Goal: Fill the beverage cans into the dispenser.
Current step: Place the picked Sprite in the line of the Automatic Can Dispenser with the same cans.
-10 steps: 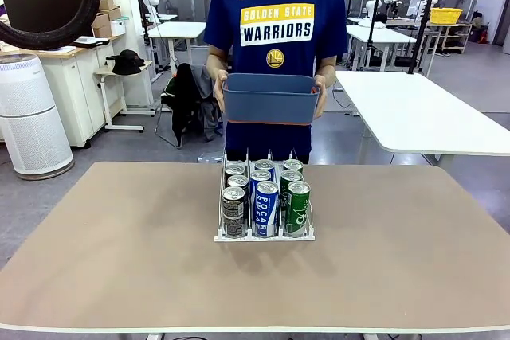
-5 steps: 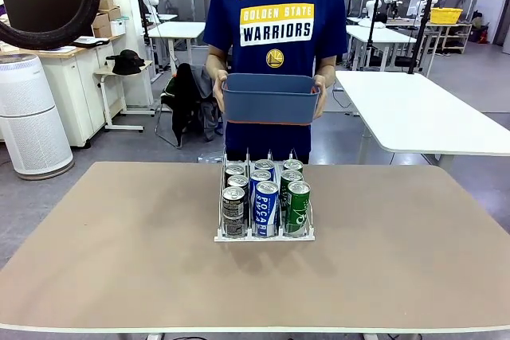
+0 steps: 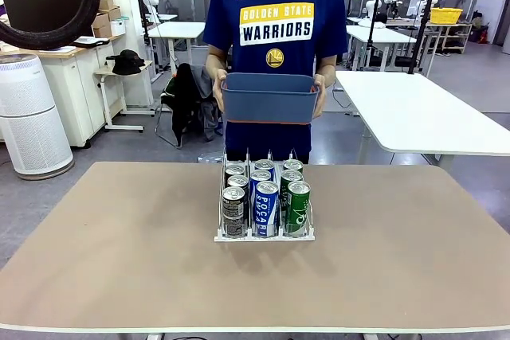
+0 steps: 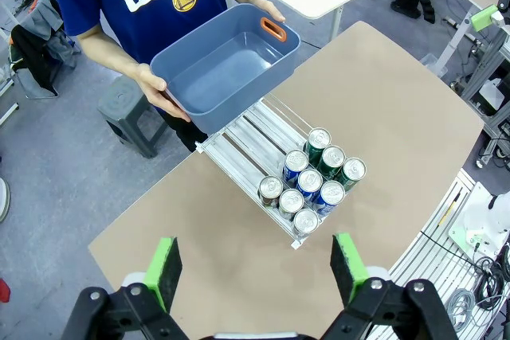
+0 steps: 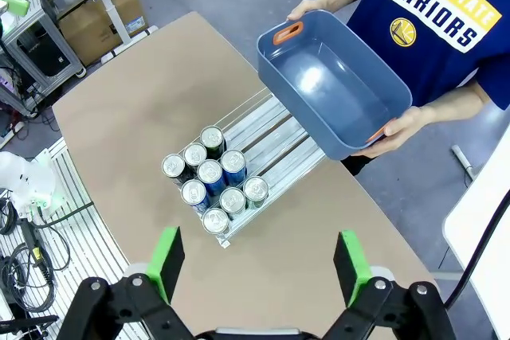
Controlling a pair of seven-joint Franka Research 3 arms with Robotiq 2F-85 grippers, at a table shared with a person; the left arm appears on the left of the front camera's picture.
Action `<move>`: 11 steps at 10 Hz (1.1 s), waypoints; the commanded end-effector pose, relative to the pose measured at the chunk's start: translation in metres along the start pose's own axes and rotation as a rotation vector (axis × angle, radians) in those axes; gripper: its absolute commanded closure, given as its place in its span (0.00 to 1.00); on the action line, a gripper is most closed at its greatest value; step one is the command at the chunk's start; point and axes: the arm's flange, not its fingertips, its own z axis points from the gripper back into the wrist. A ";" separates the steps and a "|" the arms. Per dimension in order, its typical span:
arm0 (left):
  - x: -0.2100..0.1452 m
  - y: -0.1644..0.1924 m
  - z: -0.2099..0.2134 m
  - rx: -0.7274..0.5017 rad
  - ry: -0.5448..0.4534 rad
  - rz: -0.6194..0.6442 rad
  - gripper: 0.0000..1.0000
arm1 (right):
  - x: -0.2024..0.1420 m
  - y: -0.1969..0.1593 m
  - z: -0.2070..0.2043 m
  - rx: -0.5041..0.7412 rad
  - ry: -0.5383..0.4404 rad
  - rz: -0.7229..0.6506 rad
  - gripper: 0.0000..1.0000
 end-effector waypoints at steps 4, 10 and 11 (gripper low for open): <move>-0.002 0.001 0.001 0.001 0.003 -0.009 0.00 | 0.000 0.000 0.000 0.001 -0.001 0.000 0.00; -0.002 0.001 0.001 0.001 0.003 -0.009 0.00 | 0.000 0.000 0.000 0.001 -0.001 0.000 0.00; -0.002 0.001 0.001 0.001 0.003 -0.009 0.00 | 0.000 0.000 0.000 0.001 -0.001 0.000 0.00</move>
